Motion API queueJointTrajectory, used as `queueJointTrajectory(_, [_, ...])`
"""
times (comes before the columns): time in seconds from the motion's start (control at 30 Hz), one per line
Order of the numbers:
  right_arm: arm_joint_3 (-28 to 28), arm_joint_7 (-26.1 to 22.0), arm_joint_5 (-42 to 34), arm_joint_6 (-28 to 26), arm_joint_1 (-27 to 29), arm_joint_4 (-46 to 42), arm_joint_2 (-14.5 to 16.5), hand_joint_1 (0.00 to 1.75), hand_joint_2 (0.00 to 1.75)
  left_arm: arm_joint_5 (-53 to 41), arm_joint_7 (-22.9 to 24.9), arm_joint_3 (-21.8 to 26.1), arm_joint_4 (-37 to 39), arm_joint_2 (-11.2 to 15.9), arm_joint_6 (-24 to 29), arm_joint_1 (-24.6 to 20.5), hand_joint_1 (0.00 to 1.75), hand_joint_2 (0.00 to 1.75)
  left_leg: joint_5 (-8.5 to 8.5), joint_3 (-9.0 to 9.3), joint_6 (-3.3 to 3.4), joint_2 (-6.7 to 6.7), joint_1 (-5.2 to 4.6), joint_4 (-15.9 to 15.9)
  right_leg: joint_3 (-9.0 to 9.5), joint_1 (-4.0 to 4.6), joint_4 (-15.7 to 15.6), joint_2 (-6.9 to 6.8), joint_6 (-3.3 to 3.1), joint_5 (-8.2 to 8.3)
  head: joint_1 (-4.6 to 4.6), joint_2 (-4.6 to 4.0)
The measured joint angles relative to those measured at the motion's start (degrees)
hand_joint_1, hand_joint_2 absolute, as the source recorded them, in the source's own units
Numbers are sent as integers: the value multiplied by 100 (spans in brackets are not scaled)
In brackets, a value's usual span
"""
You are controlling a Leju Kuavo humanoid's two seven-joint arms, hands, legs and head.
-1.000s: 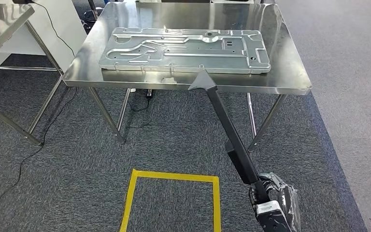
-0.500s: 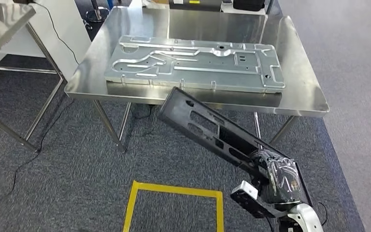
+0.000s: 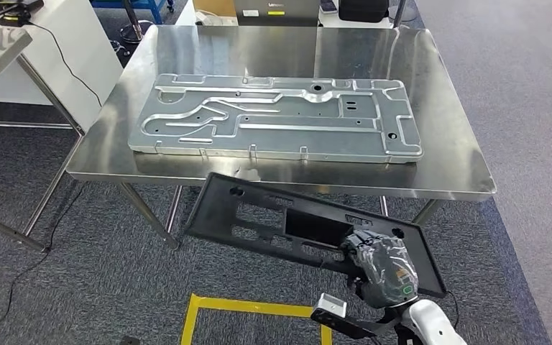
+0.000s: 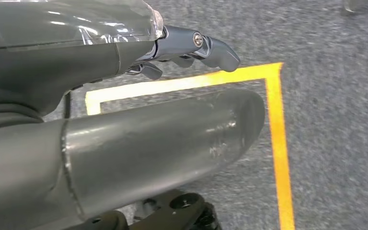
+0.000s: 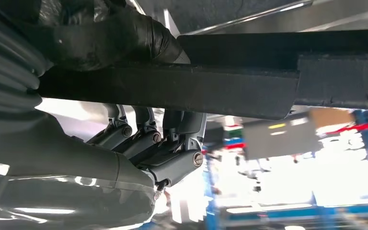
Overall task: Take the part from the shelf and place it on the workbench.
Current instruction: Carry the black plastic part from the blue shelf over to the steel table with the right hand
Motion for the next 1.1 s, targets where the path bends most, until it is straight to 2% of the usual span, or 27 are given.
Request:
queueJointTrajectory(0.03, [175,35,145,49,-107,51,-45,175,175,-16,5,-16,9,3,-3,-4,0,0,270,-22,51,2,-22,-296,103,13,-3,5,2,-82,1,0])
queueJointTrajectory(0.07, [350,87,264,79,-229,116,-93,175,175,-26,11,-33,17,10,-5,-5,0,0,691,-33,110,2,-60,-617,192,29,2,9,12,-159,2,0])
queueJointTrajectory(0.1, [508,148,349,89,-348,187,-144,175,175,-35,22,-50,29,18,-9,-8,0,0,1035,-26,162,-2,-92,-864,259,42,1,23,37,-233,2,0])
queueJointTrajectory(0.13, [634,220,406,84,-449,252,-195,175,175,-43,32,-67,41,26,-10,-11,0,0,1302,-12,197,-7,-119,-1023,309,48,-7,32,69,-301,2,0])
queueJointTrajectory(0.17, [710,292,431,67,-527,305,-245,175,175,-47,43,-81,51,34,-8,-15,0,0,1410,8,221,-14,-136,-1095,354,52,3,37,107,-335,2,0])
queueJointTrajectory(0.23, [755,422,439,4,-668,364,-372,175,175,-51,57,-103,60,38,-3,-31,0,0,1381,142,253,-29,-124,-1170,393,43,85,30,184,-318,2,0])
queueJointTrajectory(0.27, [739,472,428,-42,-738,381,-450,175,175,-51,59,-109,62,38,-2,-38,0,0,1362,226,284,-35,-113,-1229,344,36,247,23,215,-275,1,0])
queueJointTrajectory(0.33, [664,522,372,-115,-866,408,-605,175,175,-50,61,-115,67,38,-1,-47,0,0,1301,391,327,-40,-93,-1311,9,18,797,14,272,-313,2,0])
queueJointTrajectory(0.4, [570,525,302,-139,-934,437,-724,175,175,-50,61,-119,74,39,-1,-51,0,0,1190,519,343,-46,-90,-1331,-467,6,1360,6,321,-607,3,0])
queueJointTrajectory(0.43, [534,522,278,-139,-950,452,-770,175,175,-50,61,-120,80,39,-1,-49,0,0,1125,592,342,-52,-90,-1332,-657,-1,1492,-1,336,-763,3,0])
queueJointTrajectory(0.47, [505,520,266,-138,-958,468,-809,175,175,-50,61,-121,87,39,-1,-46,0,0,1053,680,338,-60,-90,-1332,-781,-5,1482,-7,340,-839,3,0])
queueJointTrajectory(0.5, [483,519,262,-138,-963,480,-840,175,175,-51,62,-124,95,37,-1,-43,0,0,974,784,329,-69,-90,-1332,-834,-5,1313,-13,331,-772,3,0])
queueJointTrajectory(0.53, [466,519,260,-138,-967,489,-861,175,175,-51,62,-126,101,34,-2,-41,0,0,892,891,316,-75,-91,-1333,-827,-2,1021,-16,312,-535,4,0])
queueJointTrajectory(0.57, [452,519,260,-138,-968,499,-880,175,175,-52,63,-130,108,28,-2,-33,0,0,809,985,301,-80,-94,-1334,-804,6,680,-18,277,-137,5,0])
queueJointTrajectory(0.6, [441,519,261,-138,-975,511,-893,175,175,-52,63,-134,120,22,-2,-34,0,0,731,1060,275,-92,-100,-1334,-781,26,405,-22,244,179,7,0])
queueJointTrajectory(0.63, [429,520,263,-137,-979,523,-902,175,175,-52,65,-138,131,17,-2,-38,0,0,660,1102,244,-98,-104,-1338,-765,47,241,-24,207,426,8,0])
queueJointTrajectory(0.67, [416,521,265,-137,-981,534,-908,175,175,-52,67,-142,142,15,-1,-42,0,0,614,1142,213,-102,-110,-1328,-758,63,168,-22,166,536,11,0])
queueJointTrajectory(0.73, [386,521,278,-138,-998,543,-921,175,175,-52,69,-145,148,19,-1,-66,0,0,592,1189,153,-91,-113,-1283,-679,65,135,-11,89,471,13,0])
queueJointTrajectory(0.77, [372,521,294,-135,-1013,544,-930,175,175,-53,68,-147,148,22,-1,-76,0,0,615,1167,131,-76,-112,-1163,-607,52,89,-8,47,437,15,0])
queueJointTrajectory(0.8, [358,519,317,-122,-1040,547,-943,175,175,-55,67,-150,149,22,-1,-87,0,0,618,1065,104,-59,-106,-965,-525,43,50,-10,9,407,14,0])
queueJointTrajectory(0.83, [342,514,344,-97,-1072,554,-956,175,175,-57,68,-154,149,21,-2,-96,0,0,568,887,75,-41,-93,-669,-442,31,14,-10,-18,369,15,0])
queueJointTrajectory(0.9, [297,493,397,-13,-1146,581,-997,175,175,-60,73,-159,150,16,-3,-98,0,0,313,417,12,-14,-65,-34,-302,31,-13,-13,-41,261,13,0])
queueJointTrajectory(0.93, [265,481,413,27,-1176,604,-1021,175,175,-58,76,-160,150,17,-5,-94,0,0,167,200,-13,-6,-52,164,-226,30,-13,-12,-36,193,14,0])
queueJointTrajectory(0.97, [231,472,425,53,-1196,630,-1048,175,175,-56,78,-161,150,19,-8,-90,0,0,91,47,-29,0,-44,214,-139,29,-14,-11,-28,120,13,0])
queueJointTrajectory(1.0, [191,468,440,61,-1207,657,-1070,175,175,-54,78,-161,150,20,-11,-86,0,0,135,-31,-35,5,-39,98,-38,27,-14,-11,-15,43,13,0])
queueJointTrajectory(1.03, [148,469,458,55,-1213,683,-1086,175,175,-51,78,-161,151,21,-13,-83,0,0,324,-41,-31,7,-38,-157,68,26,-14,-14,-1,-36,13,0])
queueJointTrajectory(1.1, [51,484,505,5,-1200,722,-1100,175,175,-36,79,-162,158,25,-10,-62,0,0,1013,11,22,15,-57,-788,252,27,-22,-15,44,-195,14,0])
